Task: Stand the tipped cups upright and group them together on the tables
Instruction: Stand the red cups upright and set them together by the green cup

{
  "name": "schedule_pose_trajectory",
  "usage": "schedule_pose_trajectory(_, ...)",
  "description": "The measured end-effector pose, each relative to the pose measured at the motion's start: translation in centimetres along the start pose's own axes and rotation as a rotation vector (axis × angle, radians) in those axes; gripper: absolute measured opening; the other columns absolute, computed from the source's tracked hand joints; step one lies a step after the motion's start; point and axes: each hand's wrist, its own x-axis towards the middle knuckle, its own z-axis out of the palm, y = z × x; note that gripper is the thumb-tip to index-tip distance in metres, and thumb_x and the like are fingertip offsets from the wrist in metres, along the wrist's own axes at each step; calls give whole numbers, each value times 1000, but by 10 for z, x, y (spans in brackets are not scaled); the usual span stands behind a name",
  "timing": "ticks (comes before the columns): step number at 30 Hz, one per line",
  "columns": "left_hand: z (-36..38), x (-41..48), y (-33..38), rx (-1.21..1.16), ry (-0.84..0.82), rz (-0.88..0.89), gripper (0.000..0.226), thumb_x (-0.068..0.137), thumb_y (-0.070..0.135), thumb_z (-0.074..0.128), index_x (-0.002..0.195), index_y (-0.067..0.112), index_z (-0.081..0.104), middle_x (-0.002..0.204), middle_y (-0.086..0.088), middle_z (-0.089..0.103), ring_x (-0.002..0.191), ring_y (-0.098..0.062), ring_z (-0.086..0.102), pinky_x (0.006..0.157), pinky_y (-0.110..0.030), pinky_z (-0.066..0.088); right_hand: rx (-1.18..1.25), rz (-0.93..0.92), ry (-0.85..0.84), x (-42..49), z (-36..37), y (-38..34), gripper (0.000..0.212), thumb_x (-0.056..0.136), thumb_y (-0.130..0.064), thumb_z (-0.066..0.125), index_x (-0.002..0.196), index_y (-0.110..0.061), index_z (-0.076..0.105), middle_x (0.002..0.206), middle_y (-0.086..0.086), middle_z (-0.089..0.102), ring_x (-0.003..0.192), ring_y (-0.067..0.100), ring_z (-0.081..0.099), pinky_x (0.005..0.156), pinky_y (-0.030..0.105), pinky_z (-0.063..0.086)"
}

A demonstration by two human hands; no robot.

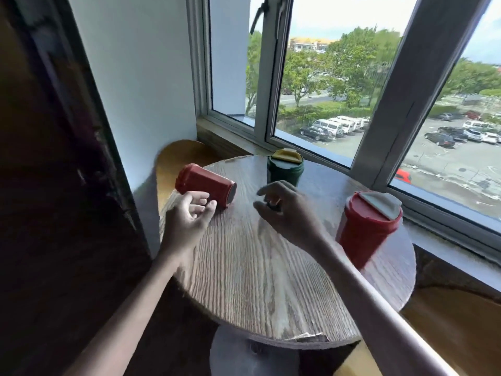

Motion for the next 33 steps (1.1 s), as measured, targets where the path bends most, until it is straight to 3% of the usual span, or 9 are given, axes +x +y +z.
schedule_pose_trajectory(5,-21,29,-38,-40,-33,-322,55,71,51,72,113,17,58,104,1,64,95,-13,63,86,-32,51,67,17,-136,85,49,-1,26,85,-34,65,107,-21,62,94,-2,64,84,12,61,75,37,55)
schedule_pose_trajectory(8,-24,43,-53,-134,-67,-470,72,57,63,70,113,20,52,106,4,64,101,-17,63,93,-44,51,24,66,-278,135,79,4,37,85,-37,66,113,-15,59,104,6,65,95,20,63,80,34,52)
schedule_pose_trajectory(11,-23,56,-55,-268,-66,-536,47,76,44,74,111,19,53,95,2,64,89,-19,65,82,-36,57,-21,134,-413,170,96,6,46,86,-41,64,122,-14,56,114,8,65,103,21,61,78,26,43)
schedule_pose_trajectory(14,-20,70,-54,-395,-61,-598,30,83,31,71,97,6,60,84,4,60,74,-20,64,67,-24,58,-23,232,-597,192,106,15,50,88,-46,59,123,-11,56,104,2,59,95,16,54,75,24,37)
schedule_pose_trajectory(17,-15,81,-58,-438,-36,-624,36,81,30,73,96,0,62,81,1,63,76,-24,66,70,-28,58,110,297,-733,202,116,25,42,85,-53,59,90,-12,66,77,-1,53,70,13,48,60,25,38)
schedule_pose_trajectory(21,-7,89,-59,-439,10,-606,34,80,32,74,94,4,62,84,-9,68,74,-21,67,67,-25,58,243,304,-718,201,123,30,34,88,-46,58,71,-17,53,71,1,43,59,9,40,52,21,32)
schedule_pose_trajectory(25,-3,92,-58,-439,74,-595,44,74,37,79,100,7,59,90,-3,68,80,-22,70,77,-34,59,366,281,-659,191,121,29,30,89,-39,60,89,-9,59,74,4,46,63,12,43,54,22,34)
schedule_pose_trajectory(30,-10,97,-36,-279,121,-408,55,74,34,79,119,12,58,107,-4,69,92,-17,65,81,-27,52,481,254,-520,182,106,20,31,90,-26,62,111,-3,64,77,0,58,65,13,51,56,21,42)
schedule_pose_trajectory(33,-21,107,-21,-263,101,-306,61,73,35,80,125,12,56,110,-1,67,99,-16,64,84,-26,50,536,225,-405,181,91,9,27,89,-23,63,110,-7,63,81,0,60,69,12,54,60,22,43)
